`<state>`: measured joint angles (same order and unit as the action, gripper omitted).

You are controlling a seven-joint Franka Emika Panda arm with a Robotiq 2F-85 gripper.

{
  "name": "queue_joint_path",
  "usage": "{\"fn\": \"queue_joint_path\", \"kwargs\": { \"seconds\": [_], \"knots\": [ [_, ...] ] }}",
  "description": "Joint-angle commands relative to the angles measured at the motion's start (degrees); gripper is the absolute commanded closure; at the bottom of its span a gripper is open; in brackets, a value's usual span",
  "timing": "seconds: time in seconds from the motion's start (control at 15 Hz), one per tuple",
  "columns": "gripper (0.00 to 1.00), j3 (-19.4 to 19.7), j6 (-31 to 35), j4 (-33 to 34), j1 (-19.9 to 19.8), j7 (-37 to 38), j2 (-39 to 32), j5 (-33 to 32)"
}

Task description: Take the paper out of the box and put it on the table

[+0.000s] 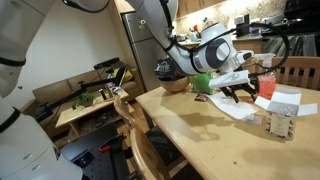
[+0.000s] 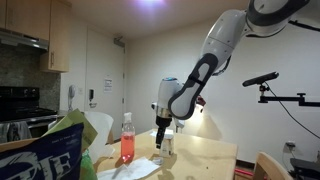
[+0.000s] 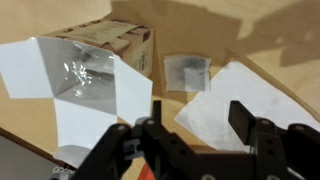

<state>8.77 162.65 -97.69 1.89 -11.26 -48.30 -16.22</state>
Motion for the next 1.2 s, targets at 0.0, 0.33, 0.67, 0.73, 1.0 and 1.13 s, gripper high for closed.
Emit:
{"fn": "queue_joint_path", "kwargs": {
  "seconds": [0.0, 0.33, 0.67, 0.73, 1.0, 1.13],
  "knots": [
    [0.01, 1.21, -0.98, -2.77, 1.90, -0.58, 3.68, -3.69],
    [0.00, 0.73, 0.08, -5.67, 4.63, -0.54, 6.81, -8.06],
    [0.00, 2.79, 6.72, -12.46, 7.04, 1.81, 13.79, -10.77],
    [0.00, 3.21, 9.19, -14.60, 7.12, 1.64, 15.77, -11.03],
    [0.00, 8.69, 20.42, -23.21, 9.95, 2.32, 22.63, -13.21],
    [0.00, 13.41, 26.78, -27.39, 12.85, 1.95, 25.19, -14.25]
  ]
}}
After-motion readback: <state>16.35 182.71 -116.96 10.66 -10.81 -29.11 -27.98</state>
